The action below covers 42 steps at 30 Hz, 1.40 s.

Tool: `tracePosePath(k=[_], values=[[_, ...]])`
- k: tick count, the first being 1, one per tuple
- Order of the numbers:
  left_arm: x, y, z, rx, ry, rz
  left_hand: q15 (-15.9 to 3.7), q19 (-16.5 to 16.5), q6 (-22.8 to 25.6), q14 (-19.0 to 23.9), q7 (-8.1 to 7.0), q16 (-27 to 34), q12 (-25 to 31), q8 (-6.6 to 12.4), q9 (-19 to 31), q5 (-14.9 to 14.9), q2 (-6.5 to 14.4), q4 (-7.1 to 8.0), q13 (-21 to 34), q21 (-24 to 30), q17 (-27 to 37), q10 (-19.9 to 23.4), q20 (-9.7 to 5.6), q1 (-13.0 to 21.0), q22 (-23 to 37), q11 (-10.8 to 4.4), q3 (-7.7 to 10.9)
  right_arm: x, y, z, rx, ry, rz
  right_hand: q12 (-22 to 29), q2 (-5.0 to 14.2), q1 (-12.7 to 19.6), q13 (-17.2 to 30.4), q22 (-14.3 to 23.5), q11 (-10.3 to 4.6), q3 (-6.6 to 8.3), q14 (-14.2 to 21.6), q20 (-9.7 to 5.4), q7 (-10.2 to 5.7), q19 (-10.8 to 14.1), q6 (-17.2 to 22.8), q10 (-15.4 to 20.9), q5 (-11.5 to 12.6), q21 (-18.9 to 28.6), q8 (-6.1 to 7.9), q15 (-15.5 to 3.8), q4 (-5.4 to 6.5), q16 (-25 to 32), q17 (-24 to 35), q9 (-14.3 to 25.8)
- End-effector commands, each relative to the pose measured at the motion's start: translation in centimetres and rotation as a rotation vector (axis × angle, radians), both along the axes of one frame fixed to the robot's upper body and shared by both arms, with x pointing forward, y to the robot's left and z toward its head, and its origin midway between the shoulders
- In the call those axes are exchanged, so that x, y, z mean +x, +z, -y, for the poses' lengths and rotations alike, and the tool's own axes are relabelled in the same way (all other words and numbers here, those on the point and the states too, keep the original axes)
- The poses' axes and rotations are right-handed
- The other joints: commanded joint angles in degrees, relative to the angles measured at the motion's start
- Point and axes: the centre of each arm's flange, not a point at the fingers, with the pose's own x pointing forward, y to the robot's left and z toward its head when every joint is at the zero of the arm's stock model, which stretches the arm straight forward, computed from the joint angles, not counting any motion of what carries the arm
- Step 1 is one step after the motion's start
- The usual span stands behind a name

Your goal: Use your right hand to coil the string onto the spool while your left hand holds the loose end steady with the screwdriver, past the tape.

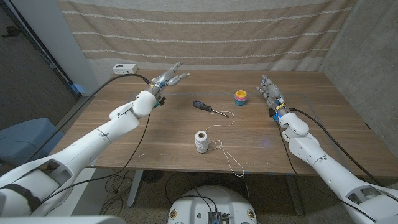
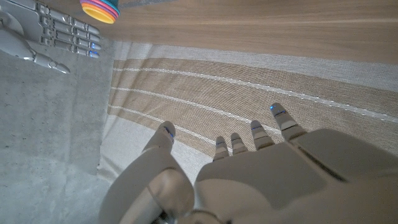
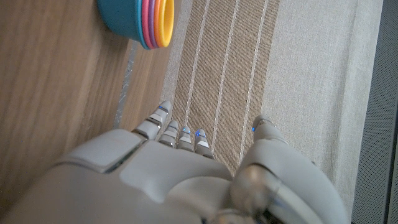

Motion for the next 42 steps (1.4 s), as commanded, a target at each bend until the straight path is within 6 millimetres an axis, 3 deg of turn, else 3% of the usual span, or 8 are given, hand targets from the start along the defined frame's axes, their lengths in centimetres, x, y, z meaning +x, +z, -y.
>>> tracePosePath(k=[1,5,19,26,42], values=[[-0.6,0.6,1.9,0.203,0.065,0.009,-0.38,0.8,0.0,1.6,-0.73,0.4,-0.1,-0.19,0.2,-0.1,-0.3,-0.81,0.3,0.3,0.3,0.7,0.15,0.9,0.2,0.29,-0.05,-0.1,-0.3,0.0,0.007,-0.004,0.005,0.4,0.15,0.5,0.2,0.2,0.38,0.01,-0.1,0.14,-0.03,0.2,0.3,0.1,-0.1,0.3,0.40,0.19,-0.47,0.5,0.3,0.3],[-0.8,0.6,2.8,0.273,0.088,0.001,-1.39,2.2,1.5,2.5,-0.70,0.3,0.3,0.12,0.2,-0.1,-0.4,-1.42,0.3,0.6,0.3,2.3,0.37,1.3,0.3,-0.07,-0.29,-0.2,-0.4,0.0,0.010,-0.003,0.005,0.4,0.18,0.5,0.2,0.2,0.39,0.00,-0.1,0.16,-0.01,0.2,0.3,0.1,-0.1,0.3,0.40,0.23,-0.52,0.5,0.3,0.3],[-0.8,0.4,5.2,0.438,0.135,-0.021,-2.16,2.8,1.6,3.1,-0.81,0.0,0.2,-0.15,0.2,0.0,-0.1,-2.29,0.3,0.5,0.3,3.0,-0.23,2.2,0.3,-0.57,-0.16,-0.4,-0.6,0.3,0.015,-0.007,0.001,0.4,0.26,0.4,0.2,0.2,0.51,-0.04,-0.1,0.18,-0.11,0.2,0.4,0.2,-0.2,0.3,0.39,0.25,-0.63,0.5,0.4,0.3],[-0.7,0.0,6.0,0.495,0.153,-0.035,-2.51,3.7,4.5,4.8,-0.62,0.0,1.2,0.53,0.3,-0.1,0.3,-4.31,0.5,0.2,0.3,7.4,-0.50,4.8,0.2,-0.70,0.23,-0.5,-0.7,0.4,0.022,-0.008,0.003,0.5,0.30,0.4,0.2,0.2,0.62,-0.08,0.0,0.28,-0.14,0.3,0.4,0.2,-0.2,0.3,0.38,0.23,-0.73,0.6,0.4,0.3],[0.0,-0.7,7.3,0.607,0.195,-0.082,-2.55,5.5,8.2,7.6,-0.14,0.2,1.4,1.20,0.3,0.1,-0.2,-6.28,0.6,0.1,0.3,9.7,-0.34,8.3,0.2,-0.13,0.46,-0.6,-0.9,0.5,0.025,-0.010,0.001,0.5,0.36,0.3,0.2,0.2,0.80,-0.16,0.1,0.36,-0.15,0.4,0.5,0.4,-0.3,0.3,0.38,0.28,-0.86,0.6,0.4,0.3]])
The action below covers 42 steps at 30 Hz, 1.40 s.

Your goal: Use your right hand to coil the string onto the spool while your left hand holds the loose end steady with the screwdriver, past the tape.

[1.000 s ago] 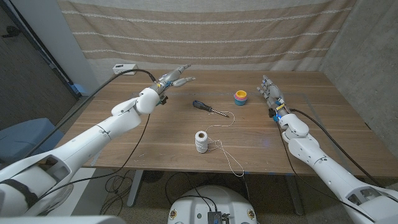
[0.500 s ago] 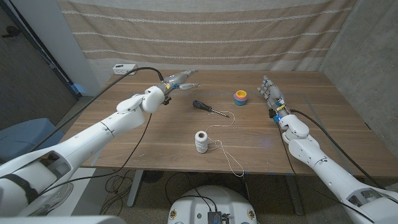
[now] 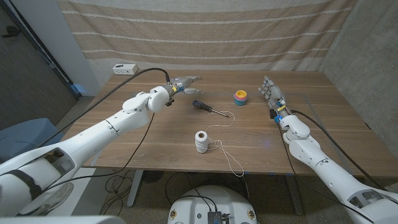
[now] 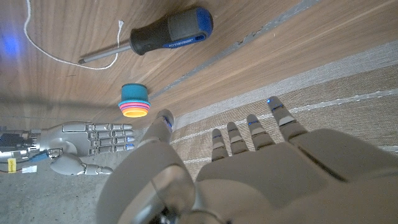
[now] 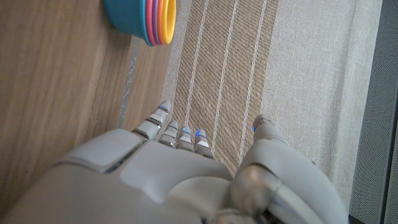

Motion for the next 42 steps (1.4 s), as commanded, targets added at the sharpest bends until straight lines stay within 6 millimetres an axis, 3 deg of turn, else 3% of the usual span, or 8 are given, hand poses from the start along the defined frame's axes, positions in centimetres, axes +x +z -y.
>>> tracePosePath(k=[1,6,9,13,16,22,29,42], values=[[0.5,-0.5,0.9,0.086,0.041,-0.026,0.12,0.7,1.1,1.0,0.21,0.2,0.2,0.53,0.3,0.1,-0.1,-0.72,0.1,0.1,0.3,0.6,-0.04,1.7,0.2,0.09,0.35,-0.1,-0.2,0.1,0.004,-0.003,0.000,0.5,0.38,0.3,0.2,0.2,0.49,0.05,0.1,0.34,0.17,0.4,0.1,0.1,0.0,0.3,0.38,0.29,-0.17,0.2,0.2,0.3],[0.7,-0.6,1.2,0.108,0.046,-0.033,0.08,1.1,1.5,1.7,0.44,0.2,0.2,0.51,0.4,0.1,0.0,-1.12,0.2,0.0,0.4,1.1,-0.07,3.3,0.2,0.25,0.63,-0.1,-0.2,0.2,0.006,-0.005,0.000,0.5,0.42,0.2,0.2,0.2,0.49,0.03,0.1,0.38,0.23,0.4,0.2,0.1,-0.1,0.3,0.38,0.29,-0.19,0.2,0.2,0.3],[1.0,-0.7,1.4,0.112,0.045,-0.044,-0.15,2.3,2.7,2.7,1.74,0.2,0.6,0.70,0.4,0.2,-0.2,-1.38,0.3,0.0,0.4,2.9,-1.01,6.2,0.1,0.70,0.92,-0.1,-0.2,0.2,0.011,-0.006,-0.002,0.5,0.42,0.2,0.2,0.2,0.45,0.01,0.1,0.37,0.24,0.4,0.2,0.1,-0.1,0.3,0.38,0.30,-0.21,0.2,0.2,0.3],[1.4,-0.9,1.9,0.138,0.046,-0.065,-1.27,4.6,4.1,5.1,1.91,0.4,0.8,0.70,0.6,0.0,-1.2,-1.36,0.6,0.2,0.4,5.1,-4.31,10.3,0.1,0.36,0.67,-0.1,-0.3,0.2,0.010,-0.007,-0.002,0.5,0.48,0.2,0.2,0.2,0.49,0.00,0.1,0.41,0.21,0.4,0.2,0.1,-0.1,0.3,0.37,0.30,-0.23,0.2,0.2,0.3],[1.7,-1.1,2.3,0.159,0.045,-0.077,-1.65,4.9,4.5,5.9,1.75,0.4,0.8,0.61,0.6,0.0,-1.7,-1.29,0.6,0.0,0.4,5.7,-5.85,11.7,0.1,0.19,0.39,-0.1,-0.3,0.3,0.013,-0.009,-0.004,0.5,0.48,0.2,0.2,0.2,0.53,-0.01,0.2,0.39,0.23,0.4,0.2,0.2,-0.1,0.3,0.37,0.32,-0.26,0.2,0.2,0.3],[2.1,-1.6,3.0,0.183,0.036,-0.094,-1.96,5.4,4.9,6.1,1.64,0.3,0.7,0.57,0.6,0.0,-2.1,-1.23,0.7,-0.1,0.4,6.0,-6.25,12.9,0.0,-0.38,0.12,-0.1,-0.4,0.4,0.016,-0.010,-0.006,0.5,0.53,0.1,0.2,0.2,0.54,-0.04,0.2,0.39,0.20,0.5,0.2,0.2,-0.1,0.3,0.36,0.31,-0.30,0.3,0.2,0.3],[2.6,-1.9,3.5,0.197,0.033,-0.121,-1.70,10.3,5.8,6.8,2.60,0.0,0.2,0.39,0.6,0.0,-2.5,-1.19,0.8,0.8,0.4,6.1,-5.78,16.8,-0.2,0.40,-0.34,-0.1,-0.5,0.5,0.018,-0.012,-0.008,0.6,0.55,0.1,0.2,0.3,0.69,-0.08,0.3,0.40,0.20,0.5,0.2,0.4,-0.1,0.3,0.36,0.30,-0.34,0.3,0.2,0.3],[3.0,-2.1,4.3,0.276,0.075,-0.133,-3.37,11.5,10.4,11.2,2.26,0.8,1.0,1.15,0.8,0.1,-3.5,-1.27,1.2,-0.3,0.6,10.1,-4.66,23.6,-0.3,0.22,-1.48,0.0,-0.6,0.7,0.028,-0.012,-0.013,0.6,0.61,-0.1,0.2,0.3,0.71,-0.18,0.4,0.48,0.09,0.6,0.2,0.5,-0.1,0.4,0.35,0.39,-0.35,0.3,0.2,0.3]])
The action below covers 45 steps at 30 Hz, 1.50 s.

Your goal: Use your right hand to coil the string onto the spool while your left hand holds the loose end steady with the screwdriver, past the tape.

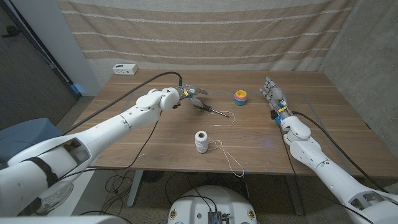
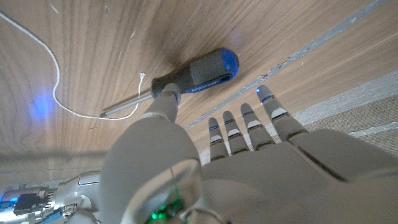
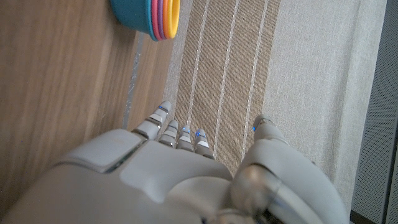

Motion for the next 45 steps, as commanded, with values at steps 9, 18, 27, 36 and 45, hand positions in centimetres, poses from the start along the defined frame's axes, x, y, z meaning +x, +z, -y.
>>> tracePosePath(k=[9,18,27,36,45], values=[[0.8,-0.7,1.4,0.095,0.032,-0.018,-1.69,2.1,1.7,2.7,0.26,0.9,0.7,0.25,0.3,0.2,0.1,0.29,0.6,-0.3,0.5,2.0,-0.08,3.8,0.2,0.27,-1.05,0.1,-0.3,0.6,0.012,-0.004,-0.005,0.6,0.64,-0.2,0.2,0.3,0.47,0.00,0.1,0.17,0.00,0.2,0.3,0.2,-0.2,0.3,0.35,0.11,-0.13,0.3,0.3,0.3],[1.1,-1.3,1.6,0.066,-0.013,-0.026,-1.95,4.4,3.6,3.9,0.09,1.2,1.0,0.40,0.4,0.2,1.6,0.76,0.9,0.0,0.7,3.3,-0.83,6.1,0.3,0.38,-1.63,0.1,-0.3,0.8,0.016,-0.005,-0.003,0.6,0.65,-0.4,0.2,0.3,0.76,-0.11,0.3,0.25,-0.04,0.3,0.3,0.4,-0.2,0.4,0.34,0.34,-0.15,0.4,0.3,0.3],[1.5,-2.6,2.1,0.046,-0.046,-0.043,-2.95,6.8,5.5,6.3,0.99,2.1,1.5,0.51,0.4,0.2,4.1,0.88,1.3,0.4,0.9,5.3,-1.46,8.5,0.3,0.17,-2.00,0.2,-0.3,1.1,0.019,-0.007,-0.002,0.7,0.68,-0.5,0.2,0.3,0.85,-0.16,0.4,0.29,-0.07,0.4,0.3,0.6,-0.2,0.4,0.34,0.36,-0.15,0.4,0.3,0.3],[1.5,-3.2,2.0,0.041,-0.040,0.003,-8.06,20.9,12.8,17.2,2.35,6.2,3.6,0.98,0.7,-0.3,7.2,-0.68,3.2,5.9,1.7,13.1,-9.13,24.1,0.8,-0.53,-3.28,0.2,-0.2,1.3,0.023,-0.006,-0.001,0.7,0.77,-0.9,0.2,0.3,0.81,-0.31,0.8,0.50,-0.17,0.7,0.4,0.8,-0.2,0.5,0.37,0.53,0.02,0.6,0.4,0.3],[2.0,-4.2,1.4,0.025,-0.071,0.074,-9.36,29.5,36.2,29.6,6.81,11.1,7.8,7.26,1.4,-0.1,8.2,-0.45,6.0,17.1,4.9,25.6,-15.58,42.8,2.8,0.26,-2.03,0.2,-0.3,1.5,0.023,-0.008,-0.005,0.8,0.82,-1.1,0.2,0.3,0.85,-0.39,1.3,0.74,-0.34,1.0,0.6,1.0,-0.2,0.6,0.41,0.66,0.03,0.7,0.4,0.3]])
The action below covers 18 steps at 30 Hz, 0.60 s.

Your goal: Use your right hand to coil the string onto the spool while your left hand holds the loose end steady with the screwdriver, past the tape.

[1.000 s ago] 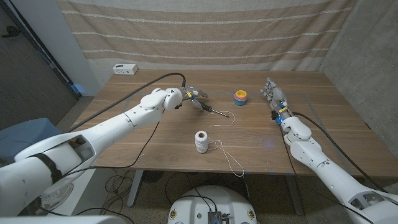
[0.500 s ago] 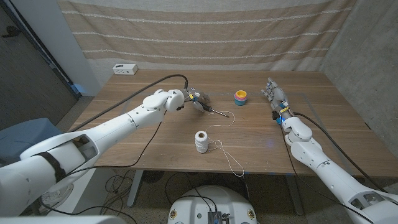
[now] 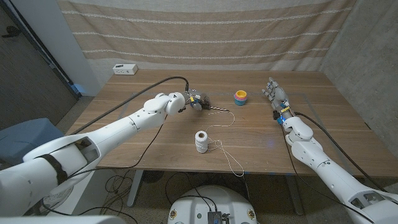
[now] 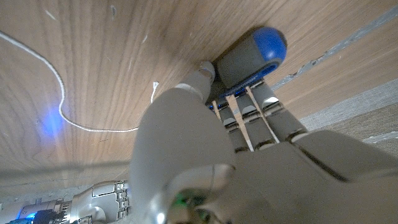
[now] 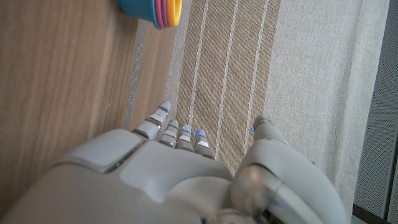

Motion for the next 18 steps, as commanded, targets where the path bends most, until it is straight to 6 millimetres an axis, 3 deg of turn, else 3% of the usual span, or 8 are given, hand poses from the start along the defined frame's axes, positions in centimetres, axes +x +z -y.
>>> tracePosePath(k=[1,2,3,7,9,18], values=[[0.4,-1.4,-0.6,-0.028,-0.041,0.077,-7.68,4.6,13.2,6.7,3.12,3.9,2.3,3.98,0.9,0.3,2.5,0.52,1.5,5.9,3.4,6.7,-9.92,9.8,1.0,0.40,-0.40,0.0,-0.1,0.3,-0.003,-0.003,-0.002,0.4,0.25,-0.5,0.2,0.3,0.06,-0.22,0.5,0.17,-0.04,0.5,0.3,0.3,-0.2,0.6,0.41,0.25,-0.15,0.3,0.1,0.3],[0.5,-1.5,-0.7,-0.036,-0.049,0.081,-7.77,4.8,17.5,8.1,4.83,5.6,2.8,5.74,1.9,0.2,2.3,0.65,2.1,6.8,5.2,8.0,-10.17,10.8,0.6,0.38,-1.49,0.0,-0.1,0.3,-0.004,-0.004,-0.002,0.4,0.24,-0.5,0.2,0.3,0.04,-0.22,0.6,0.22,-0.04,0.6,0.3,0.3,-0.2,0.6,0.42,0.28,-0.17,0.3,0.1,0.3],[0.5,-1.6,-0.8,-0.041,-0.058,0.089,-7.86,5.3,18.3,9.3,5.19,6.7,3.2,6.18,2.5,0.2,2.2,0.79,2.4,7.5,6.3,9.3,-10.06,11.2,0.3,-0.05,-2.18,0.0,0.0,0.3,-0.006,-0.004,-0.002,0.4,0.24,-0.5,0.2,0.3,0.06,-0.23,0.7,0.21,-0.05,0.6,0.3,0.3,-0.2,0.6,0.42,0.32,-0.17,0.3,0.1,0.3],[0.4,-2.1,-1.1,-0.057,-0.094,0.148,-7.78,6.8,21.3,12.2,5.08,9.4,4.5,7.63,3.7,-0.1,1.5,1.14,3.6,9.4,9.3,13.0,-9.88,11.6,-0.5,0.35,-4.24,-0.1,0.1,0.4,-0.010,-0.008,-0.001,0.4,0.22,-0.6,0.2,0.3,0.10,-0.25,1.1,0.37,-0.03,0.9,0.3,0.4,-0.2,0.7,0.40,0.38,-0.20,0.5,0.1,0.3],[0.4,-2.2,-1.3,-0.074,-0.111,0.173,-6.76,7.6,22.5,13.4,4.64,10.6,5.4,8.28,4.1,-0.1,1.3,1.41,4.4,10.5,10.7,14.9,-9.70,11.5,-0.6,0.81,-5.10,-0.2,0.2,0.4,-0.016,-0.009,0.001,0.4,0.22,-0.6,0.2,0.3,0.18,-0.27,1.3,0.44,-0.07,1.1,0.3,0.5,-0.2,0.8,0.39,0.37,-0.17,0.5,0.1,0.3],[-0.5,-0.9,-1.9,-0.147,-0.151,0.225,-5.61,8.8,25.4,14.3,6.08,11.1,6.8,8.85,3.5,0.4,0.6,1.34,6.5,12.7,12.8,17.2,-9.24,12.5,-0.7,1.00,-6.10,-0.6,0.5,0.2,-0.032,-0.013,0.009,0.5,0.21,-0.7,0.2,0.3,0.04,-0.22,1.5,0.45,-0.10,1.3,0.3,0.8,-0.2,0.8,0.39,0.38,-0.21,0.5,0.1,0.3]])
